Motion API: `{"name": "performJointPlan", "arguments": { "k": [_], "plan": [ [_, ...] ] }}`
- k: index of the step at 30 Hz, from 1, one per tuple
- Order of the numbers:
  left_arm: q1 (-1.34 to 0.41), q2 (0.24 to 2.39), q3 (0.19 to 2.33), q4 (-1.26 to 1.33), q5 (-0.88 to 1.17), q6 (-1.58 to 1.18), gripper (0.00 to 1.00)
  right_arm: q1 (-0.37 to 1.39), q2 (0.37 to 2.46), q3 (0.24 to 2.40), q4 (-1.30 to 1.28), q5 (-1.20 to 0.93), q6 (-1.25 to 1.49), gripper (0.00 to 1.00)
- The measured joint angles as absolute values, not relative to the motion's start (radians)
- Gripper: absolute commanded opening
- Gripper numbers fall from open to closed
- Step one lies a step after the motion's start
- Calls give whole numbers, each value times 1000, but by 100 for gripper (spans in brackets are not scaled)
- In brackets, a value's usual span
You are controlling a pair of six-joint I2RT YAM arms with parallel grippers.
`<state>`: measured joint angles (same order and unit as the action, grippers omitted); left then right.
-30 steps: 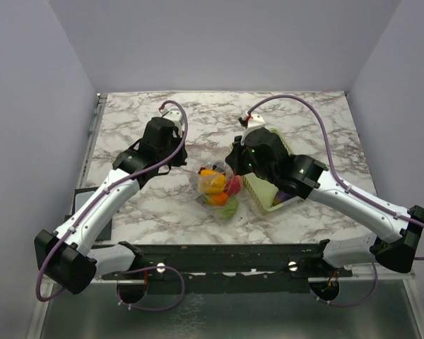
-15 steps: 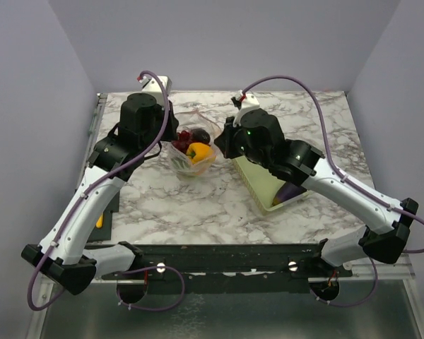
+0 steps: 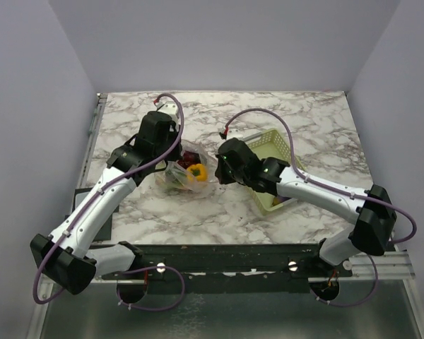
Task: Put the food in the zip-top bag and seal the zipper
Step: Adjust the zipper food storage bag at the center of the board, then pick up the fake vegetable from the bin.
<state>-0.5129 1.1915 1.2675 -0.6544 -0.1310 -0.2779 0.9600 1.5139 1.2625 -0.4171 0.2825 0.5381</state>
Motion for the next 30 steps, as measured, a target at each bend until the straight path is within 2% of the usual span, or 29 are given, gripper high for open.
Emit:
{"name": "performJointPlan", "arguments": {
  "k": [7,9,13,15,22,30],
  "plan": [
    [-525,1192,1217,-594,-64,-294,0,960,1494,1209,-417,279,575,2],
    [-526,1192,1215,-570,-49,-296,0,960,1466,1209,-416,280,576,11],
    [-526,1192,1208,-526,-19,-296,0,960,1398,1209,-416,286,581,41],
    [-526,1192,1198,-509,-6,-298,0,960,1368,1211,-417,290,579,48],
    [-527,1183,1111,-448,19,-303,0,960,1275,1224,-460,346,575,62],
    [-527,1139,1077,-419,23,-303,0,954,1184,1254,-604,529,567,76]
  ]
}}
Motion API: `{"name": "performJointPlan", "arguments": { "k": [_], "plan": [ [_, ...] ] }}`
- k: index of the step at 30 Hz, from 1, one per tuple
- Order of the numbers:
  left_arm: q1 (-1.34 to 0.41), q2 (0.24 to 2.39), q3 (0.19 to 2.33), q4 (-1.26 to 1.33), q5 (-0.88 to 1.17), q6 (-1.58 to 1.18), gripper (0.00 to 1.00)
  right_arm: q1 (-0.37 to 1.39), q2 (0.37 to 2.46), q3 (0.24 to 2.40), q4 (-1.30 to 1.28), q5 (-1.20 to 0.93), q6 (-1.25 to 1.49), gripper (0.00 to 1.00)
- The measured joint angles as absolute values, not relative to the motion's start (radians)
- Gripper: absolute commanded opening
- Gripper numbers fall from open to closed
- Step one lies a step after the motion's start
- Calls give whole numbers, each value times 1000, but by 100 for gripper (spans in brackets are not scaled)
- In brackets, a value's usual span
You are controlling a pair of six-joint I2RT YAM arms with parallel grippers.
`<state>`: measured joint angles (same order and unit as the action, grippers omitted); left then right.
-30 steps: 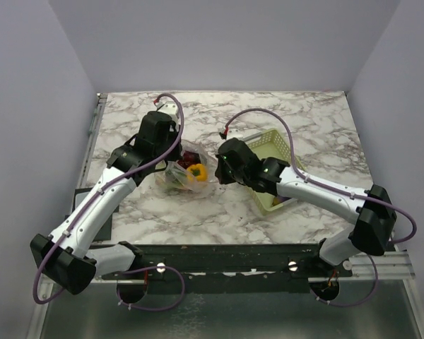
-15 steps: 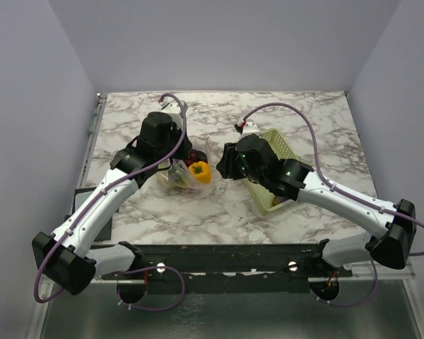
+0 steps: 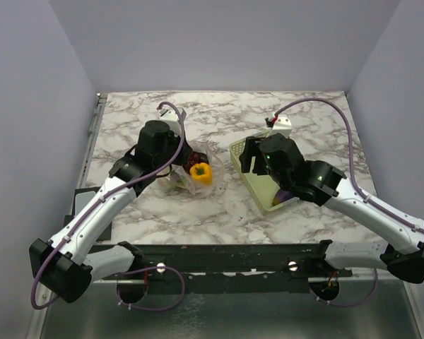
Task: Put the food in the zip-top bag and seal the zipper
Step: Pick up the fake vegetable from the bin.
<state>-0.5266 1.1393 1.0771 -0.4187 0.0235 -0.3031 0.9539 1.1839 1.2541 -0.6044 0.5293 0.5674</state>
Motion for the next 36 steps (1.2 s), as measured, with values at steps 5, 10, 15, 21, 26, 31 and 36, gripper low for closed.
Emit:
{"name": "performJointPlan", "arguments": {
  "k": [5,10,15,21,26,31,36],
  "plan": [
    [-527,1111,1063,-404,34,-303,0,941,1178,1259,-704,623,586,82],
    [-527,1098,1051,-400,38,-303,0,892,1180,1257,-796,671,629,83],
    [-527,1086,1048,-398,39,-303,0,776,1197,1236,-851,670,673,85],
    [-527,1080,1046,-397,41,-302,0,669,1231,1174,-874,651,717,86],
    [-527,1079,1038,-397,42,-303,0,622,1272,1144,-883,637,767,100],
    [-527,1078,1037,-397,44,-303,0,596,1290,1089,-883,638,821,100],
    [-527,1077,1037,-397,50,-303,0,556,1306,1043,-871,633,846,100]
  ]
}}
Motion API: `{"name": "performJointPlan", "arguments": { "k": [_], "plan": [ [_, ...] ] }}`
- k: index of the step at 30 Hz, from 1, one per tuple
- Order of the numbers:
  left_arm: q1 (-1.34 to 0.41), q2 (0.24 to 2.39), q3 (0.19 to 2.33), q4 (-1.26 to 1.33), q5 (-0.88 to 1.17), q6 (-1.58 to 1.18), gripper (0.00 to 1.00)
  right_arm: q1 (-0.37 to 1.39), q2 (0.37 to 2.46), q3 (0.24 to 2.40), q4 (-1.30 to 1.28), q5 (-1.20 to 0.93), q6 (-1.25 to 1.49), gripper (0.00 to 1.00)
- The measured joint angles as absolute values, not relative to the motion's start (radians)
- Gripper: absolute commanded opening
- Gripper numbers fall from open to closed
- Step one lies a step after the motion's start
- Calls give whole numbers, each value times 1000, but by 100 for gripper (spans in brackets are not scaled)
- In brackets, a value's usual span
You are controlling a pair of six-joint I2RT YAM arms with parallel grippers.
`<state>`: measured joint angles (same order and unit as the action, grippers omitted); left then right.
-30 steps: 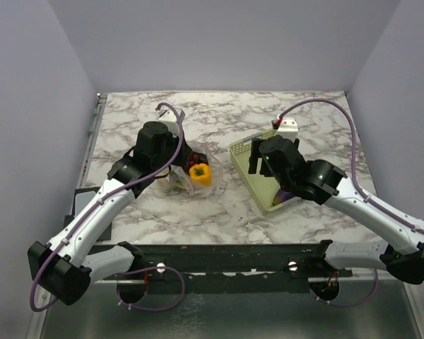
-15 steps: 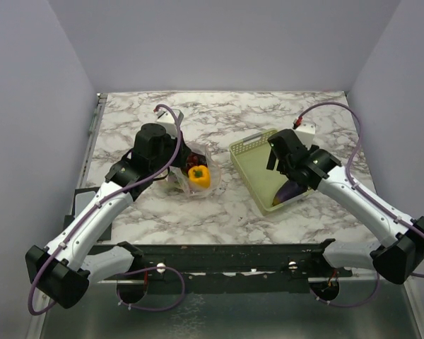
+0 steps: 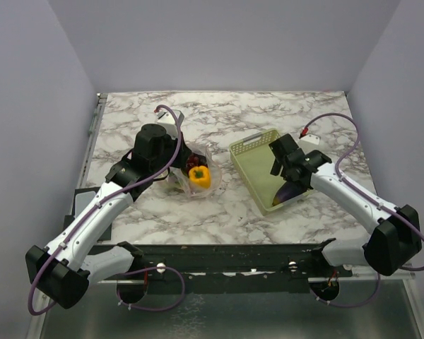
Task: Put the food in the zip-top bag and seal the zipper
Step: Pick up the fake vegetable from the bin.
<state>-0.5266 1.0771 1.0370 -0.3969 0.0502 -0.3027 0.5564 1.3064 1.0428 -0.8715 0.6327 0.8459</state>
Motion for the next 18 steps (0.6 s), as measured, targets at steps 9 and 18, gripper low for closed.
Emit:
{"name": "performJointPlan", "arguments": {
  "k": [9,18],
  "plan": [
    [-527,1076,1036,-397,60,-303,0,484,1377,999,-809,602,861,97],
    [-527,1074,1035,-396,61,-303,0,448,1431,978,-742,563,860,92]
  ]
}}
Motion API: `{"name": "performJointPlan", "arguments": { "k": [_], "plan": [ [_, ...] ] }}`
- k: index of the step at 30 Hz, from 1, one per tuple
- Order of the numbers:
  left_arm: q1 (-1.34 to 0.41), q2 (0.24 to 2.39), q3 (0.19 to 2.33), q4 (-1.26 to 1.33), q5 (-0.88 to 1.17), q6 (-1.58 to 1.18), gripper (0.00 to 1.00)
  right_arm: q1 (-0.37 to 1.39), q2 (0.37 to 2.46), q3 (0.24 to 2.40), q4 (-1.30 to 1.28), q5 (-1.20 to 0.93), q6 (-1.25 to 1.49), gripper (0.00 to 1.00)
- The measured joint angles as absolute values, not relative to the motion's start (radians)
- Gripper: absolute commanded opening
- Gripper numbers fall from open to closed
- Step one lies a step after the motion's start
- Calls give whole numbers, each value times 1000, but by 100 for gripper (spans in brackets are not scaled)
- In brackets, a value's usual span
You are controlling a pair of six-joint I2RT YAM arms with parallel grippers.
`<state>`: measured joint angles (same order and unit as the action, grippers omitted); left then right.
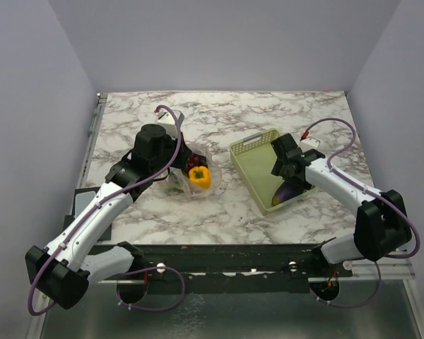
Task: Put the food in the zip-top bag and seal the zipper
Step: Pick up the fake vegetable from the bin.
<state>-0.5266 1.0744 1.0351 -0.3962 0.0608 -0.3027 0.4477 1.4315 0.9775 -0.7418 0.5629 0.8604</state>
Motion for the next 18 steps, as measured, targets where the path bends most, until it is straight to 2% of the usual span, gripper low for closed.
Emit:
{"name": "performJointPlan", "arguments": {
  "k": [10,18],
  "plan": [
    [-527,1073,1034,-395,61,-303,0,443,1472,936,-698,533,859,89],
    [-527,1073,1033,-391,61,-303,0,443,1488,912,-660,488,846,76]
  ]
}}
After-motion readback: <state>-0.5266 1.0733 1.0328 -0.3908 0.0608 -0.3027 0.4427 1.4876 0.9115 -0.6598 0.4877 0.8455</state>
